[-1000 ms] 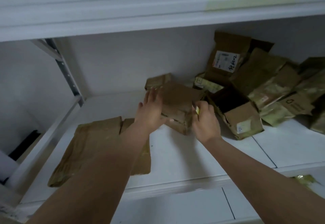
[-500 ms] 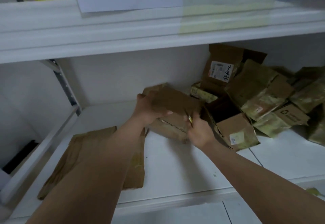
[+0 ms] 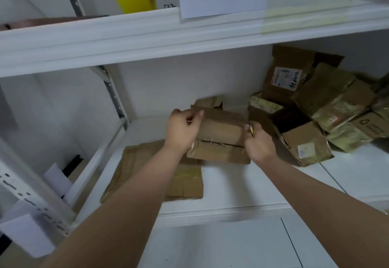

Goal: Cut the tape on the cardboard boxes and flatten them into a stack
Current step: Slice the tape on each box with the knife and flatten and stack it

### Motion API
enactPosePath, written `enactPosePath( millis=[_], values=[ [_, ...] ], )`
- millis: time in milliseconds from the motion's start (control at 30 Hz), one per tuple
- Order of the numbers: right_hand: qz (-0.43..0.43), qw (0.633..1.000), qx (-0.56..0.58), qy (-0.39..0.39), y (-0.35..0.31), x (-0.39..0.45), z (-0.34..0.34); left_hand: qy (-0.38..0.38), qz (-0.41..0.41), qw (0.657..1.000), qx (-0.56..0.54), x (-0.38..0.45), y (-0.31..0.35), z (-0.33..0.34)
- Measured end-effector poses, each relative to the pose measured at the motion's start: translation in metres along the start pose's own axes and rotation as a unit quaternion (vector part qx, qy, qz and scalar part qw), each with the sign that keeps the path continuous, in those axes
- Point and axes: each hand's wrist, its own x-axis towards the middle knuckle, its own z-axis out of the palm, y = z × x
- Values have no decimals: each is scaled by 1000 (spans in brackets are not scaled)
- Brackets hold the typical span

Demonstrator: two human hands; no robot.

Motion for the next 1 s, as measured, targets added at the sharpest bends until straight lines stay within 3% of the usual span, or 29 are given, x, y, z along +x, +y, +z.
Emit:
enactPosePath(
  millis=[100,233,367,433,600,867,1000],
  values=[
    [20,999,21,30,7,-10,2,-43,-10,999,-30,-32,8,-5],
    [42,997,19,57,20,-28,-1,-176,-37,983,-31,-70,22,-6],
    [57,993,-28,103,31,-47,-10,-159,0,976,147,-74,20,-13],
    [98,990,-47,86,37,-59,-15,-185,26,968,170,-75,20,-12],
    [169,981,-92,-16,60,-78,-22,-332,22,920,207,-82,22,5],
    [150,985,-22,-78,81,-60,-41,-278,-7,944,177,-86,51,25],
    [161,983,45,-77,91,-51,-60,-293,-12,932,212,-92,80,44]
  ],
)
